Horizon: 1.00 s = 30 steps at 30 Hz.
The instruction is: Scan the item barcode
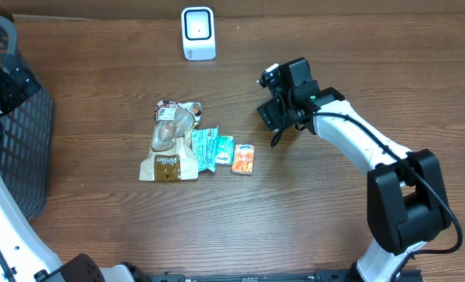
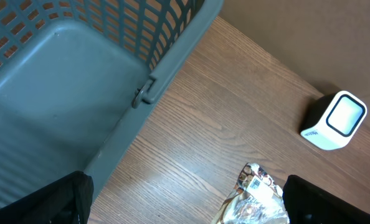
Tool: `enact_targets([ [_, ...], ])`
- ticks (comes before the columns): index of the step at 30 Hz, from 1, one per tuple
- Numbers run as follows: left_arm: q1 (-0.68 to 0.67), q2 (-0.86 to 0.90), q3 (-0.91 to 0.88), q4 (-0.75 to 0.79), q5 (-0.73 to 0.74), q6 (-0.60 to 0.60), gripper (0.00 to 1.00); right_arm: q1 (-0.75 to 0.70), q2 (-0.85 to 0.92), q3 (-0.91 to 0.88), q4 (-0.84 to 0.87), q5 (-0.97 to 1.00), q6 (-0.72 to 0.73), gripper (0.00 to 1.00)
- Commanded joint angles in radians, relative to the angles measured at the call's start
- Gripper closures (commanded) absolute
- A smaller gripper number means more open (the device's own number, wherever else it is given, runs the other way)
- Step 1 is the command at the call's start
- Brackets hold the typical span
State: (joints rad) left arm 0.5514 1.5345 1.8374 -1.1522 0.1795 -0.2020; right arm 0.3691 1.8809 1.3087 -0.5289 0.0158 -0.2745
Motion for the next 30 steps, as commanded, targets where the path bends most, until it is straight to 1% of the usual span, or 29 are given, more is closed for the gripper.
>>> enact_targets([
  [1, -0.002, -0.003, 0.003, 0.003, -0.003, 0.019, 0.00, -0.007, 0.013, 0.005, -0.005, 0.009, 0.072, 0.24],
  [3, -0.002, -0.003, 0.003, 0.003, -0.003, 0.019, 0.00, -0.007, 0.013, 0.005, -0.005, 0.008, 0.135, 0.30],
  [4, -0.002, -0.003, 0.003, 0.003, -0.004, 0.019, 0.01, -0.006, 0.013, 0.006, -0.005, 0.008, 0.234, 0.39],
  [5, -0.002, -0.003, 0.003, 0.003, -0.003, 0.019, 0.00, -0.006, 0.013, 0.007, -0.005, 0.008, 0.279, 0.41],
  [6, -0.002, -0.003, 0.003, 0.003, -0.003, 0.019, 0.00, -0.002, 0.012, 0.008, -0.008, 0.006, 0.400, 0.43],
  [8, -0.002, -0.003, 0.003, 0.003, -0.003, 0.019, 0.00, 0.006, 0.010, 0.008, -0.011, 0.005, 0.555, 0.44],
  [9, -0.002, -0.003, 0.003, 0.003, -0.003, 0.019, 0.00, 0.011, 0.010, 0.008, -0.017, 0.005, 0.673, 0.44],
  [10, -0.002, -0.003, 0.003, 0.003, -0.003, 0.019, 0.00, 0.016, 0.010, 0.007, -0.029, 0.005, 0.788, 0.48],
  [11, -0.002, -0.003, 0.003, 0.003, -0.003, 0.019, 0.00, 0.018, 0.010, 0.007, -0.040, 0.005, 0.869, 0.48],
  [12, -0.002, -0.003, 0.003, 0.003, -0.003, 0.019, 0.00, 0.023, 0.010, 0.007, -0.052, 0.002, 0.991, 0.49],
  [13, -0.002, -0.003, 0.003, 0.003, -0.003, 0.019, 0.01, 0.030, 0.010, 0.007, -0.053, -0.007, 1.069, 0.43],
  [14, -0.002, -0.003, 0.003, 0.003, -0.003, 0.019, 0.00, 0.037, 0.010, 0.007, -0.043, -0.004, 1.135, 0.25],
  [16, -0.002, -0.003, 0.003, 0.003, -0.003, 0.019, 0.00, 0.050, 0.010, 0.008, -0.025, 0.013, 1.186, 0.19],
  [17, -0.002, -0.003, 0.003, 0.003, -0.003, 0.019, 0.01, 0.056, 0.010, 0.008, -0.017, 0.032, 1.199, 0.15],
  [19, -0.002, -0.003, 0.003, 0.003, -0.003, 0.019, 0.00, 0.060, 0.010, 0.016, -0.019, 0.044, 1.196, 0.11],
  [21, -0.002, -0.003, 0.003, 0.003, -0.003, 0.019, 0.00, 0.060, 0.010, 0.040, -0.037, 0.045, 1.138, 0.02],
  [22, -0.002, -0.003, 0.003, 0.003, -0.003, 0.019, 0.01, 0.059, 0.010, 0.062, -0.058, 0.048, 1.091, 0.00],
  [25, -0.002, -0.003, 0.003, 0.003, -0.003, 0.019, 0.00, 0.059, 0.010, 0.156, -0.155, 0.061, 0.903, 0.00],
  [27, -0.002, -0.003, 0.003, 0.003, -0.003, 0.019, 0.00, 0.060, 0.010, 0.230, -0.218, 0.040, 0.642, 0.01],
  [28, -0.002, -0.003, 0.003, 0.003, -0.003, 0.019, 0.00, 0.064, 0.010, 0.256, -0.249, -0.007, 0.455, 0.00],
  [29, -0.002, -0.003, 0.003, 0.003, -0.003, 0.019, 0.00, 0.069, 0.010, 0.263, -0.272, -0.035, 0.311, 0.00],
  [30, -0.002, -0.003, 0.003, 0.003, -0.003, 0.019, 0.00, 0.069, 0.010, 0.262, -0.283, -0.036, 0.263, 0.00],
])
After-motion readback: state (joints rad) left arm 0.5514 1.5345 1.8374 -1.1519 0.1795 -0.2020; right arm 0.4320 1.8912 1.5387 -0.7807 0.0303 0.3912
